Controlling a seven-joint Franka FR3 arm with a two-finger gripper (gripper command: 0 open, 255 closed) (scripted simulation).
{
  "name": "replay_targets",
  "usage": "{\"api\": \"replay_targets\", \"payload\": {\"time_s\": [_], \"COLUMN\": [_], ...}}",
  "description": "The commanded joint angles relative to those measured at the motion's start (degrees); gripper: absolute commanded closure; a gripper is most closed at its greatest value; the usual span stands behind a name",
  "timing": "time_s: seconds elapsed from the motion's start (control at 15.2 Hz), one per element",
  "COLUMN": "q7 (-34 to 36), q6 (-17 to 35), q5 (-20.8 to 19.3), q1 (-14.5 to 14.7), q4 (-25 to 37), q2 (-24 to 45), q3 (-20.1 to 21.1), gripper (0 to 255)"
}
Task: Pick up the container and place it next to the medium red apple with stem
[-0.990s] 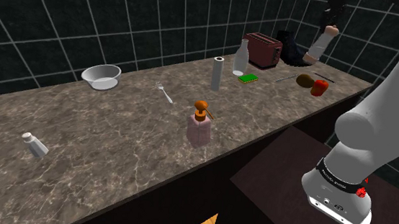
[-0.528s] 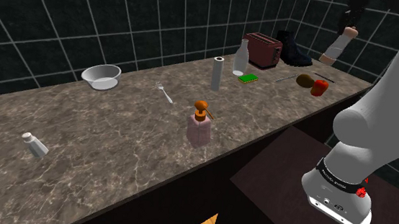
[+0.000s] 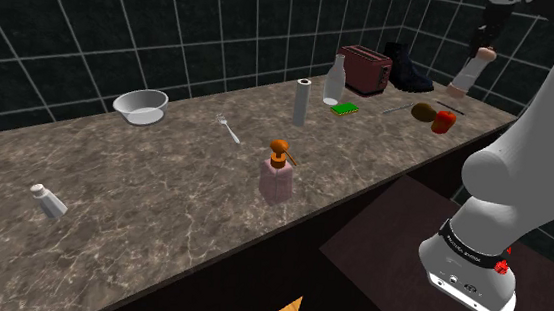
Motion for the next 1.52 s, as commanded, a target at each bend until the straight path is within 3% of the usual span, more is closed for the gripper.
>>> {"api": "replay_targets", "payload": {"time_s": [0.0, 1.45], "q7": [0.06, 0.38], "q6": [1.76, 17.75], "q5": [-0.06, 1.24], "q1": [0.02, -0.18], "q4": [-1.82, -14.89], "q2": [-0.11, 3.12], "q3": [0.00, 0.52], "gripper": [255, 255]}}
